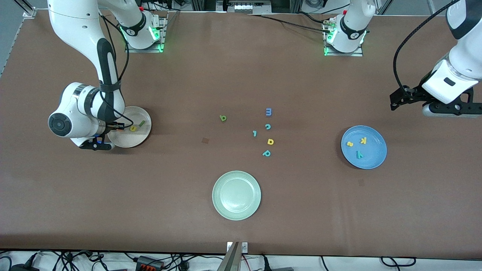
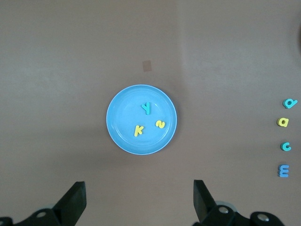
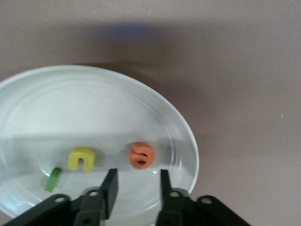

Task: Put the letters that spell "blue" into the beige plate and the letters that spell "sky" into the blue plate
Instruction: 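Reach the green q with the right gripper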

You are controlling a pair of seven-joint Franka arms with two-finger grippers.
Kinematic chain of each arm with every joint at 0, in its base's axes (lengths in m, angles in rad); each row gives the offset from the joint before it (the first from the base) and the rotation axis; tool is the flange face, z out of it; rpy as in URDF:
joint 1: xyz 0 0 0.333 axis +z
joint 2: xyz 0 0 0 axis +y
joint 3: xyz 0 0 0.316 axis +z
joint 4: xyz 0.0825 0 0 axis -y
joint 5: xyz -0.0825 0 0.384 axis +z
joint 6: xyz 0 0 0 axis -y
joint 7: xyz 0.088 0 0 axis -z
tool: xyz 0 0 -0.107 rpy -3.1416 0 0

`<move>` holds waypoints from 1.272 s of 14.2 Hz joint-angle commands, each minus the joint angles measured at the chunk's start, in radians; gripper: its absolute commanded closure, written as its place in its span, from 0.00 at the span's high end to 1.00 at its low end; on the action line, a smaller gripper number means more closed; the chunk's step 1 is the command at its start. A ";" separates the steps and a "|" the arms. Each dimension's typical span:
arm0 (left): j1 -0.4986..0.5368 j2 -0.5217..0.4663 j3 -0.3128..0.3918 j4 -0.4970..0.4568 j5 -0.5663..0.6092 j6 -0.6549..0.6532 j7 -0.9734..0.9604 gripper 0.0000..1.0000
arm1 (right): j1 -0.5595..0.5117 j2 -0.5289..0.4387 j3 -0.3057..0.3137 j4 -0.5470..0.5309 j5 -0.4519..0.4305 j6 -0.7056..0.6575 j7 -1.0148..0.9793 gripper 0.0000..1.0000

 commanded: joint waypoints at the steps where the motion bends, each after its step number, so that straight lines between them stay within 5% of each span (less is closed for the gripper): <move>1: -0.003 -0.019 -0.007 0.000 -0.017 -0.022 -0.007 1.00 | 0.018 -0.053 0.004 0.056 0.021 -0.097 0.002 1.00; 6: -0.002 -0.015 -0.007 0.052 -0.017 -0.069 -0.006 1.00 | 0.257 -0.034 0.007 0.081 0.221 -0.039 0.077 1.00; 12: -0.003 -0.011 -0.007 0.076 -0.019 -0.077 0.040 1.00 | 0.485 0.005 0.039 0.120 0.221 0.061 0.129 1.00; 18: 0.000 -0.013 -0.007 0.076 -0.019 -0.093 0.042 1.00 | 0.512 0.115 0.163 0.245 0.224 0.163 0.132 1.00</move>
